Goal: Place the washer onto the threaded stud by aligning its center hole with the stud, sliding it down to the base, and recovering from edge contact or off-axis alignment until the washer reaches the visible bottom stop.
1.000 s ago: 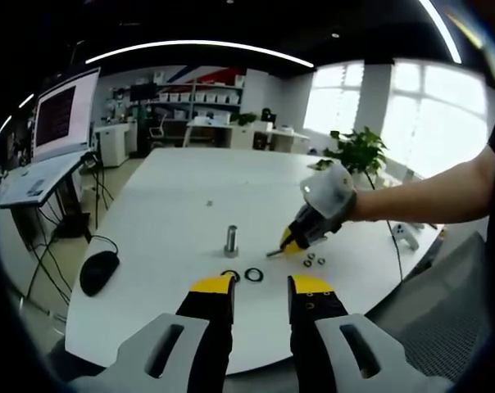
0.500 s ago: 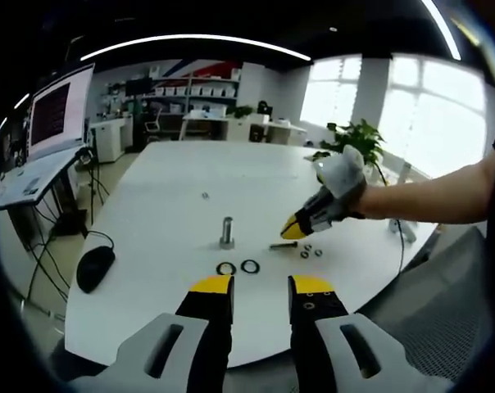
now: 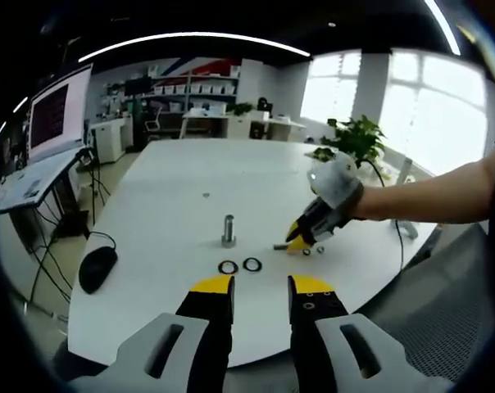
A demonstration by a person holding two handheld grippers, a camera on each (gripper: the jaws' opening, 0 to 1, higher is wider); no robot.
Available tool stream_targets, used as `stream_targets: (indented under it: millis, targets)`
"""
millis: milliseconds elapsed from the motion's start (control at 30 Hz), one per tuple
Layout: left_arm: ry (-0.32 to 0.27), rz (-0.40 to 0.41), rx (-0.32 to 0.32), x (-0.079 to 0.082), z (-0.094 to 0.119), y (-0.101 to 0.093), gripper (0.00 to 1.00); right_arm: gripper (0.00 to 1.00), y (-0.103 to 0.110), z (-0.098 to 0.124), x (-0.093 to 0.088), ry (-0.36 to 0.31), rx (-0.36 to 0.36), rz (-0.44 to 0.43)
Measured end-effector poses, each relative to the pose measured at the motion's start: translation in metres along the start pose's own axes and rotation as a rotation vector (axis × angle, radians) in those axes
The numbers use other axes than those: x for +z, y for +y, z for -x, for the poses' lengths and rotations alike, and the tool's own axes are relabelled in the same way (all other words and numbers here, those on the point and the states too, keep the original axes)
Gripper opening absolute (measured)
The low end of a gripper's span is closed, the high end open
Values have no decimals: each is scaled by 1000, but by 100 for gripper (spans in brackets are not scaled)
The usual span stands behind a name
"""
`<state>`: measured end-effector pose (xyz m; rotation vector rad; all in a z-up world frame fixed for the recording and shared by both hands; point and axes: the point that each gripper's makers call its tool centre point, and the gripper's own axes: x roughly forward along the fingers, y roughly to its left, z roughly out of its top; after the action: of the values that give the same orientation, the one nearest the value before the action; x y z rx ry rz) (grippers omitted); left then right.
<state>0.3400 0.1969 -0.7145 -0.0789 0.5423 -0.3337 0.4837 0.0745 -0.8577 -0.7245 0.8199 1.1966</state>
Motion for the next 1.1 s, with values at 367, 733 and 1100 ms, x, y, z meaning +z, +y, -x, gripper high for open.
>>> stream_targets:
  millis: [367, 733, 1100]
  targets:
    - [77, -56, -110, -7, -6, -10, 28, 9, 5, -5, -9, 45, 25, 6]
    - [218, -295, -301, 1, -53, -7, 28, 8, 12, 11, -4, -98, 52, 70]
    - [344, -496, -438, -16, -118, -30, 25, 8, 34, 23, 16, -215, 86, 150]
